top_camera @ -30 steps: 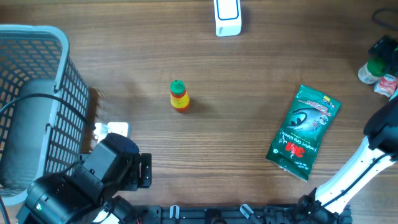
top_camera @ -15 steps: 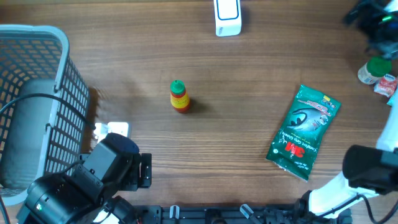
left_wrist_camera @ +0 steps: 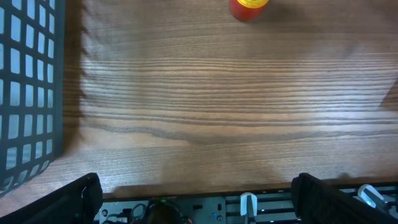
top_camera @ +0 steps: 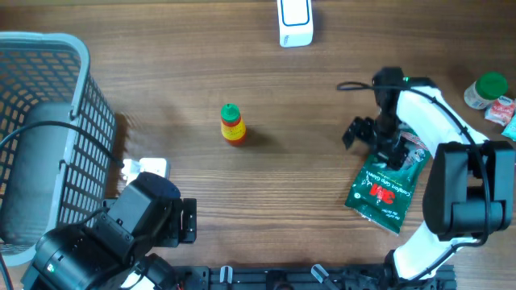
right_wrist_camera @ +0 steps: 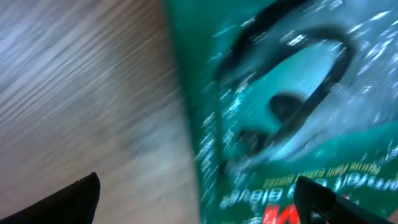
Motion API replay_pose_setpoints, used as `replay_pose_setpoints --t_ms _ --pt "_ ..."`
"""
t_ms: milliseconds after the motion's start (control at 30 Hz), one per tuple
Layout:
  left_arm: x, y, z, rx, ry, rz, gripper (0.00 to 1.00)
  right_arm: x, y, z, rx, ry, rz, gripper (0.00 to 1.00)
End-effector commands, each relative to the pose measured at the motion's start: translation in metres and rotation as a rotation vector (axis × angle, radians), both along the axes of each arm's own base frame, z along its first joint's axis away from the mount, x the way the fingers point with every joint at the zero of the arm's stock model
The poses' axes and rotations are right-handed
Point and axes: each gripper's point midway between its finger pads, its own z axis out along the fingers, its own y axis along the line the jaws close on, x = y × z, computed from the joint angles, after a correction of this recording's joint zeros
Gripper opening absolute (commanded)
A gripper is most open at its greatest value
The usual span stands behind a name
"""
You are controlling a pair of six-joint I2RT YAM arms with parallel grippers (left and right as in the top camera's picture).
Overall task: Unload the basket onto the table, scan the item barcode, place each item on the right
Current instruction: 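Drop the Knorr jar off the table's right side and return, then grasp the green 3M glove pack with the right gripper and lift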
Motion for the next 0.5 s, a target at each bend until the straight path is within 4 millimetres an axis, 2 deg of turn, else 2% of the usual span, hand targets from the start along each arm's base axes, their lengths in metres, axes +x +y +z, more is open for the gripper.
replay_pose_setpoints --t_ms 0,67,100,133,167,200,233,300,333,367,400,467 --pt "0.001 0.001 0.002 -0.005 -0.011 0.013 1.0 -0.006 -0.026 -0.012 -0.149 -0.002 -0.062 1.0" --pt "0.001 0.001 0.002 -0.005 -0.011 0.013 1.0 -0.011 -0.029 -0.021 -0.162 0.0 -0.058 0.99" --pt "0.001 0.001 0.002 -0.005 -0.011 0.013 1.0 -0.016 -0.029 -0.029 -0.163 -0.003 -0.053 0.95" --pt "0.001 0.001 0.002 -0.005 -0.011 0.014 1.0 -0.024 -0.024 -0.043 -0.135 -0.005 -0.056 0.71" --pt "0.001 0.001 0.002 -0.005 -0.011 0.013 1.0 -0.03 -0.019 -0.05 -0.102 -0.004 -0.062 0.35" --pt "0.001 0.001 0.002 -0.005 -0.011 0.013 1.0 -0.035 -0.009 -0.057 -0.042 -0.004 -0.069 0.15" --pt "0.001 0.001 0.002 -0.005 -0.011 0.013 1.0 -0.035 0.003 -0.062 0.033 -0.016 -0.046 0.05" --pt "0.001 0.001 0.002 -0.005 -0.011 0.013 1.0 -0.021 0.043 -0.061 0.286 -0.111 0.083 0.04" --pt "0.001 0.001 0.002 -0.005 -0.011 0.013 1.0 -0.009 0.068 -0.051 0.452 -0.191 0.165 0.05" --pt "0.001 0.001 0.002 -0.005 -0.011 0.013 1.0 0.006 0.098 -0.028 0.656 -0.295 0.251 0.05" --pt "0.001 0.001 0.002 -0.005 -0.011 0.013 1.0 0.016 0.117 -0.007 0.799 -0.368 0.301 0.05" --pt "0.001 0.001 0.002 -0.005 -0.011 0.013 1.0 0.028 0.148 0.052 1.107 -0.549 0.437 0.05"
